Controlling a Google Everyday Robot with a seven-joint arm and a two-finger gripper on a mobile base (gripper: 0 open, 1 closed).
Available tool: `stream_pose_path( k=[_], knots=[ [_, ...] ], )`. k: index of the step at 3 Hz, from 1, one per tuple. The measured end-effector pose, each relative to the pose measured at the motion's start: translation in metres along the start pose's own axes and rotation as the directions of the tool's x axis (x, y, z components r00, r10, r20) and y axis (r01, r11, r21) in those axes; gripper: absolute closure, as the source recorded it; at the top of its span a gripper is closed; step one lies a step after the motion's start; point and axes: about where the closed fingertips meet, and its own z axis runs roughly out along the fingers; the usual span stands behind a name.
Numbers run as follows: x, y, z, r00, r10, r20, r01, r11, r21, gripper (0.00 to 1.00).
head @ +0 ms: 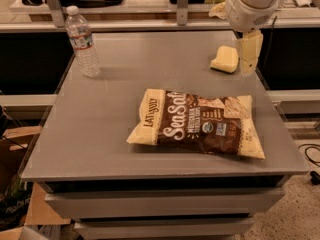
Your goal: Move sponge near water bottle
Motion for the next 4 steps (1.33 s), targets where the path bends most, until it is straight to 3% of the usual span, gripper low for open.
stream_pose_path(
  k=[2,4],
  knots=[
    [0.011,-0.017,0.045,1.000,0.010,0.001,-0.010,0.9993,-0.037,0.00],
    [0.035,-0.025,0.079,0.995,0.089,-0.054,-0.092,0.9944,-0.053,0.00]
  ],
)
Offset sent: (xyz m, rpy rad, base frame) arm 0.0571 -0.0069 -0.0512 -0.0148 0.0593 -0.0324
